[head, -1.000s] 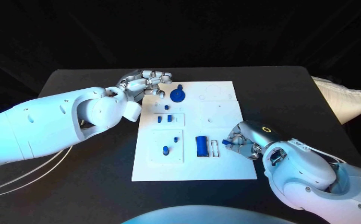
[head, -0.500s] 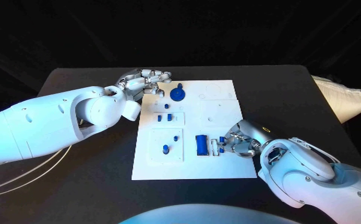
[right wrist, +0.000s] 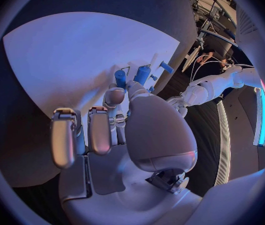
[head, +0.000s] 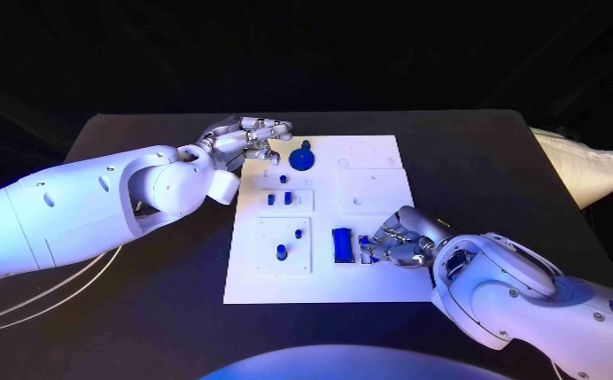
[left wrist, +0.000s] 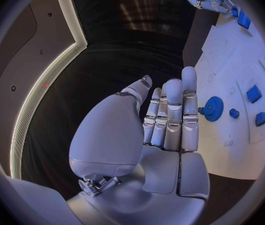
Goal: Assemble the parts on the task board
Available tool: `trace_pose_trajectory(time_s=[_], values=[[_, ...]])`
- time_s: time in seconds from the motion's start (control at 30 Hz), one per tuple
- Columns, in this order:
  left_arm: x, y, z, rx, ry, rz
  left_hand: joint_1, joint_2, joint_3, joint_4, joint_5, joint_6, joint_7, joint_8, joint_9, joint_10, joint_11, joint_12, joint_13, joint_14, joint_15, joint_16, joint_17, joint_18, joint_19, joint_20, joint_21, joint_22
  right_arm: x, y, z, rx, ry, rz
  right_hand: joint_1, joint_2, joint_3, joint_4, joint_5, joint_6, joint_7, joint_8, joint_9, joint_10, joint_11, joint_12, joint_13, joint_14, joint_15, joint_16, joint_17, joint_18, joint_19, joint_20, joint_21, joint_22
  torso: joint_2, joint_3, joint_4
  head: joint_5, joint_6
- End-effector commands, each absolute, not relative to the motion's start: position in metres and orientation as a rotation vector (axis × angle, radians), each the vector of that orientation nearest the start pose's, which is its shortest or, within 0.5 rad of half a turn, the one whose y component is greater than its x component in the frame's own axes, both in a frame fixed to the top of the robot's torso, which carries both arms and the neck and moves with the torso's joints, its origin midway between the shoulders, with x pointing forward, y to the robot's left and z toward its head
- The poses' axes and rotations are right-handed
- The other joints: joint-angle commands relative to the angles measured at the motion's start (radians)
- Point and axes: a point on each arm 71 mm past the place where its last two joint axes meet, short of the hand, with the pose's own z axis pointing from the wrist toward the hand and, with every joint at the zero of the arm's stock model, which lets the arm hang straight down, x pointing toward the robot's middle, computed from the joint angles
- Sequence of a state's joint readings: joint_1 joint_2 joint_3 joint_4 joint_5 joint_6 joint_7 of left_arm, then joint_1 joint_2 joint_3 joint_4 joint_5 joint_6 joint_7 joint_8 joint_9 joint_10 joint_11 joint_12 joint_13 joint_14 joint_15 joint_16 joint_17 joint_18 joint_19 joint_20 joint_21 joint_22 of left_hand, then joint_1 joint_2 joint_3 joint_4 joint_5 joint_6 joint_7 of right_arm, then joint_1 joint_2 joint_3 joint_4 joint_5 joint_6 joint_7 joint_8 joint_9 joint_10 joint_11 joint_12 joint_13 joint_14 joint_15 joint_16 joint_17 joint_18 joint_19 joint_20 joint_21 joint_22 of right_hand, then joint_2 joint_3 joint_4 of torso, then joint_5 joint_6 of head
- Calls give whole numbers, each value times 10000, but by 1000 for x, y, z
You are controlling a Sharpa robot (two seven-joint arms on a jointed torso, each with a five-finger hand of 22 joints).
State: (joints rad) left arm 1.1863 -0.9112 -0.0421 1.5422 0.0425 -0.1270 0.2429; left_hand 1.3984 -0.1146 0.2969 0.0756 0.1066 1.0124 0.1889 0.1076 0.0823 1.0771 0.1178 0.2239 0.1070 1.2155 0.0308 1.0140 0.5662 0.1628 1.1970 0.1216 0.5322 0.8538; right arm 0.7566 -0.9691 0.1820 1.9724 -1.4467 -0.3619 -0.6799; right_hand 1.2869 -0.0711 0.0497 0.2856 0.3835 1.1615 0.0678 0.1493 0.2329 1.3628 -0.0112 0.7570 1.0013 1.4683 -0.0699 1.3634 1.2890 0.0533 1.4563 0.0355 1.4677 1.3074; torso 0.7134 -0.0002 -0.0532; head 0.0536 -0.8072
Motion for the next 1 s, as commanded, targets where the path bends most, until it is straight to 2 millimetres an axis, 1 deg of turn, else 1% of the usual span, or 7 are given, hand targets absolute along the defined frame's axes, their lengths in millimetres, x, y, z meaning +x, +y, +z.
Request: trace_pose_trajectory(time_s=[0.03, 0.3, 0.47, 0.57, 0.7, 0.87, 1.0], values=[[477, 224, -192, -12145, 16328, -16256, -121, 12, -68, 1, -14, -75, 12, 30, -10, -100, -5, 57, 14, -53, 7, 63, -8, 187, 19, 84, -48, -13, 348, -169, -250, 3573, 20150, 5693, -3, 60, -49, -36, 93, 71, -12, -60, 6, 67, -2, 62, 23, 544, -59, 66, 20, -106, 72, 15, 22, 982, -4, 0, 9, 12, 7], [476, 224, -193, -12148, 16359, -16263, -121, 12, -68, 1, -14, -75, 12, 30, -10, -100, -5, 57, 14, -53, 7, 63, -8, 187, 19, 84, -48, -13, 348, -169, -250, 3545, 20086, 5668, 9, 64, -60, -38, 118, 76, -11, -62, 11, 70, -3, 68, 34, 543, -61, 62, 15, -106, 72, 13, 22, 984, -5, -6, 6, 23, 8], [476, 223, -193, -12149, 16389, -16272, -121, 12, -68, 1, -14, -75, 12, 30, -10, -100, -5, 57, 14, -53, 7, 63, -8, 187, 19, 84, -48, -13, 349, -170, -250, 3270, 20117, 5413, -448, 8, -394, 51, -133, 104, 18, -75, 31, 89, 30, 69, 66, 537, -34, 46, -2, -105, 65, 24, 17, 978, -4, -6, 13, 14, 11], [476, 223, -193, -12155, 16405, -16268, -121, 12, -68, 1, -14, -75, 12, 30, -10, -100, -5, 57, 14, -53, 7, 63, -8, 187, 19, 84, -48, -13, 349, -170, -250, 3079, 20153, 5274, -933, 110, -735, 58, -500, 126, 2, -87, 53, 111, 26, 104, 125, 535, -36, 43, 1, -105, 65, 33, 17, 982, 0, -8, 18, 0, 19], [476, 223, -193, -12161, 16424, -16263, -124, 19, -77, 8, -12, -81, 11, 33, -11, -108, -6, 65, 15, -56, 7, 63, -19, 187, 20, 85, -53, -17, 349, -170, -250, 2918, 20172, 5202, -1150, 193, -1015, 52, -836, 146, -15, -91, 82, 136, 14, 180, 217, 539, -45, 55, 22, -105, 67, 28, 19, 989, -7, -10, 24, -6, 11], [476, 223, -193, -12173, 16458, -16250, -124, 19, -77, 8, -12, -81, 11, 33, -11, -108, -6, 65, 15, -56, 7, 63, -19, 187, 20, 85, -53, -17, 348, -169, -250, 2811, 20159, 5184, -1296, 254, -1214, 60, -944, 174, -27, -85, 108, 163, 6, 257, 299, 544, -51, 74, 52, -105, 67, 23, 20, 993, 1, -8, 30, -16, 7], [476, 223, -193, -12186, 16501, -16240, -124, 19, -77, 8, -12, -81, 11, 33, -11, -108, -6, 65, 15, -56, 7, 63, -19, 187, 20, 85, -53, -17, 348, -169, -250, 2729, 20145, 5146, -1356, 227, -1339, 51, -927, 177, -29, -87, 119, 159, 4, 241, 305, 539, -53, 55, 29, -102, 60, 21, 12, 983, -5, -12, 31, -22, 12]])
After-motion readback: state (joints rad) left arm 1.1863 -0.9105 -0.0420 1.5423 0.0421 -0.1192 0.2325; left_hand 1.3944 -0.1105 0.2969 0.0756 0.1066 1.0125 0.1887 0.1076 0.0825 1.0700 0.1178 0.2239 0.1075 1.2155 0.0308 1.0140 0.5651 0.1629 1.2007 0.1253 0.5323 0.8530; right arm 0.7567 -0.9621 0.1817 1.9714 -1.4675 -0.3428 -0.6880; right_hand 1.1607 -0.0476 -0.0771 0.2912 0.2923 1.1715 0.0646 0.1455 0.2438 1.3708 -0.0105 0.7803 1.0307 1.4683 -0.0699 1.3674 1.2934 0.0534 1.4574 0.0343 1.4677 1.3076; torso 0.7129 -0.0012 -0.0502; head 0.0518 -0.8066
